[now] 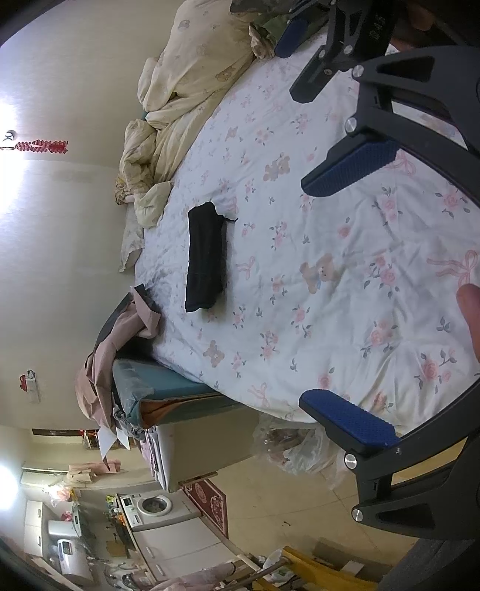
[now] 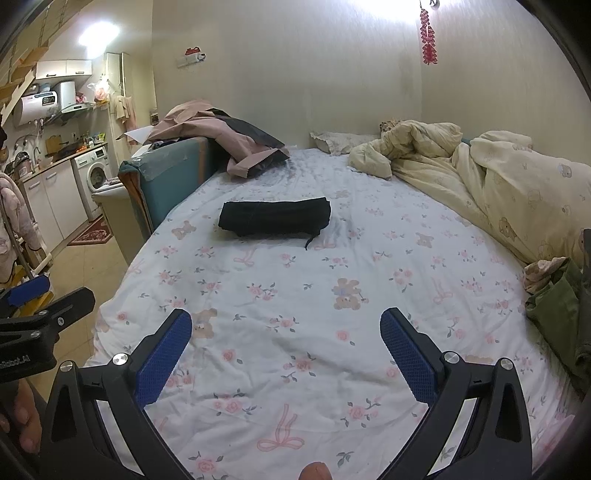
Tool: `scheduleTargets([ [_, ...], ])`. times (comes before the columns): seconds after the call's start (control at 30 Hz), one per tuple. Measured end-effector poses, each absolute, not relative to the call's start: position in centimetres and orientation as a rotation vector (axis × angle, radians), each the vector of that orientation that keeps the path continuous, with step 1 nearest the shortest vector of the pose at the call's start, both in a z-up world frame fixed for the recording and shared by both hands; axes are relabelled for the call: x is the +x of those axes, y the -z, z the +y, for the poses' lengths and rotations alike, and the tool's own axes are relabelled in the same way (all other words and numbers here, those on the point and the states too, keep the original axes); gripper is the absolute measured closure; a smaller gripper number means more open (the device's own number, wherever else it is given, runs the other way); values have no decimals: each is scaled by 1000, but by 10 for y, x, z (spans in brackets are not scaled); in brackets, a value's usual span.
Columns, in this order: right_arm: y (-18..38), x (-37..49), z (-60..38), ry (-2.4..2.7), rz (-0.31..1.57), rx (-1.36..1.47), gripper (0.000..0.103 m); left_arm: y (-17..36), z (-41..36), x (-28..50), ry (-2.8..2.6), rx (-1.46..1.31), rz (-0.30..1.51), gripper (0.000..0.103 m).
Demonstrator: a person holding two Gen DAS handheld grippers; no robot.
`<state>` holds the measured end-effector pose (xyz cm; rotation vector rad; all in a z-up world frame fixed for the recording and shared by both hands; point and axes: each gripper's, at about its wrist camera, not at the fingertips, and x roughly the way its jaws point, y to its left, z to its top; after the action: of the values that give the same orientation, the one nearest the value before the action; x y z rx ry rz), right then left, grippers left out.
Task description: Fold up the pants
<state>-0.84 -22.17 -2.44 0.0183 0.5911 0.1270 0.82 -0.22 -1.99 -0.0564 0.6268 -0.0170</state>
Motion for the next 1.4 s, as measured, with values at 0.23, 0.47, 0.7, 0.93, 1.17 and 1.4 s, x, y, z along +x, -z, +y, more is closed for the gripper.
scheduleTargets([
  [0.23,23,-5,-222,-131,589,17,0,18,-4,4,14,-44,610,0],
  [0.47,23,-4,-222,-131,587,17,0,19,-1,4,7,-56,610,0],
  [0.7,24,-4,-223,-130,595,16,0,19,-1,4,8,-58,611,0],
  [0.93,25,-4,-223,-130,595,16,0,19,0,4,5,-61,614,0],
  [1.17,25,-4,-223,-131,598,17,0,19,0,4,5,-62,615,0],
  [1.4,25,-4,-223,-130,598,18,0,19,0,3,4,-63,615,0],
])
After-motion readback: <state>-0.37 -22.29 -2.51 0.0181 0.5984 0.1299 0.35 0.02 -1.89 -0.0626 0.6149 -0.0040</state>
